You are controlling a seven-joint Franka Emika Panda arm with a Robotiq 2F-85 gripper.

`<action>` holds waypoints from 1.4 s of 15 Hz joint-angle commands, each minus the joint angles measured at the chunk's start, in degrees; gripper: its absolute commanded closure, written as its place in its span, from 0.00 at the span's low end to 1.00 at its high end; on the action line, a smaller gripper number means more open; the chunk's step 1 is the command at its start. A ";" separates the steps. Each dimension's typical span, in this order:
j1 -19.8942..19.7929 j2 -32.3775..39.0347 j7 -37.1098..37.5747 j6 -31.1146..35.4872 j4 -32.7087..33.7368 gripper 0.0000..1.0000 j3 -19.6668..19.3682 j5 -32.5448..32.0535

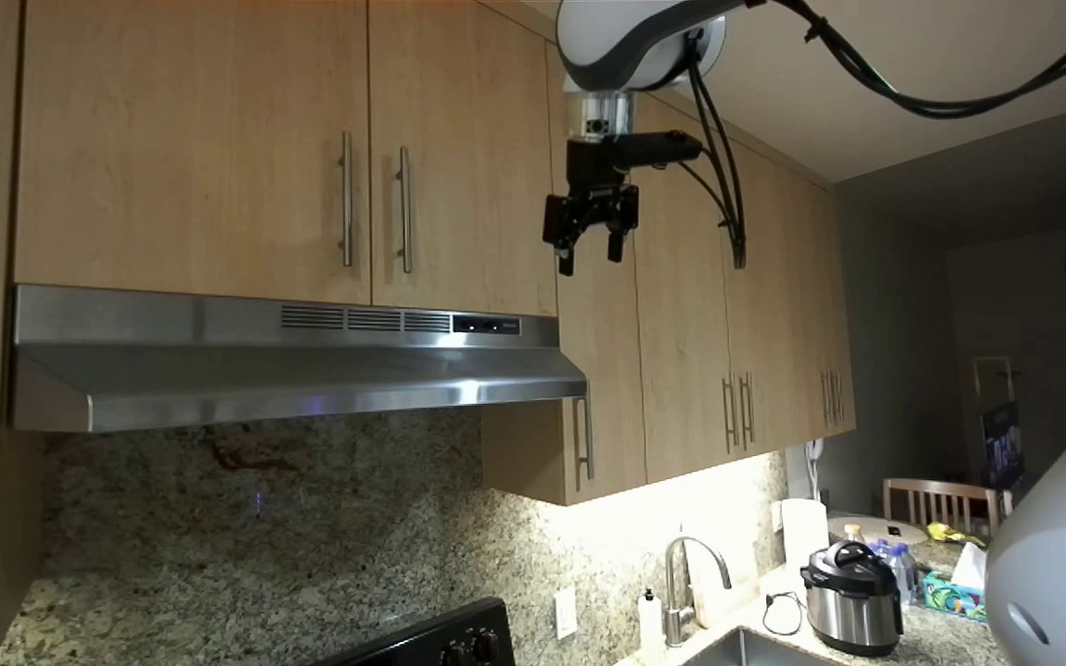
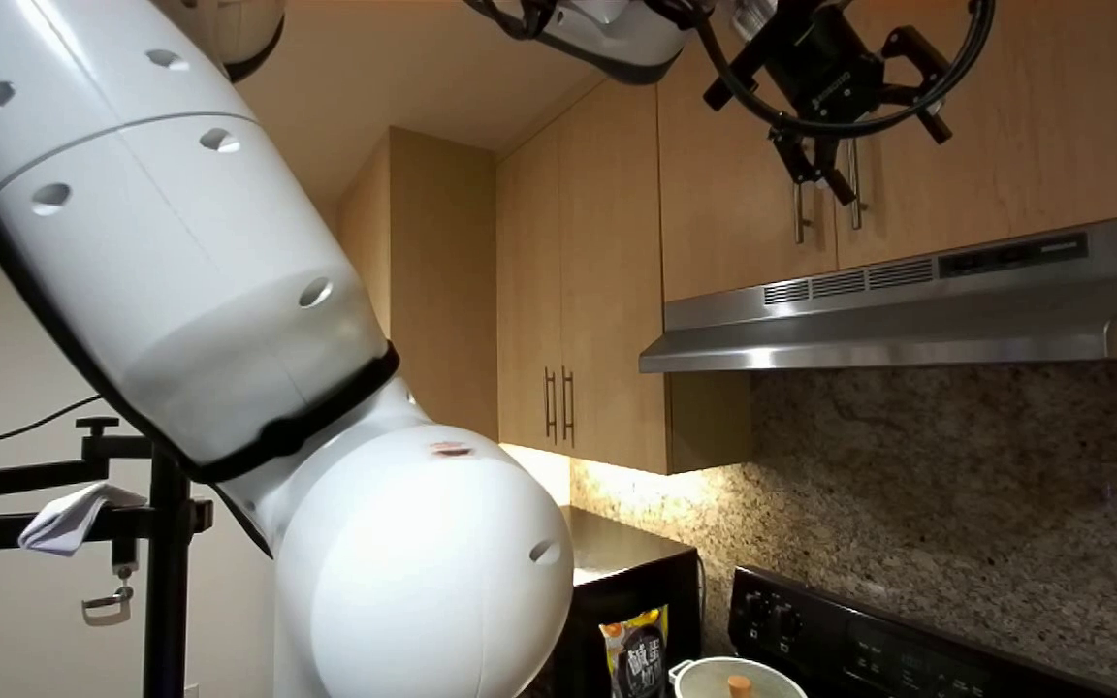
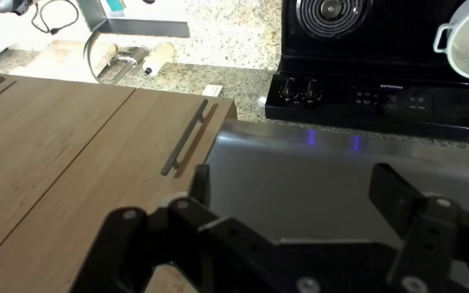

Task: Open and close the right cabinet door on top of the stove

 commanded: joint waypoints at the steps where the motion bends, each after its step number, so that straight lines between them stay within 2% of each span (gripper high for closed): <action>1: 0.80 0.13 0.32 -0.25 0.21 0.00 -0.43 -0.42; 4: 0.06 0.76 6.99 3.10 1.17 0.00 0.71 0.33; 7: -0.69 1.92 12.17 7.66 2.78 0.00 3.63 -2.08; 14: -3.27 7.99 23.90 11.31 11.05 0.00 12.24 -15.01; 21: -0.58 17.01 25.39 11.18 21.37 0.00 14.66 -19.62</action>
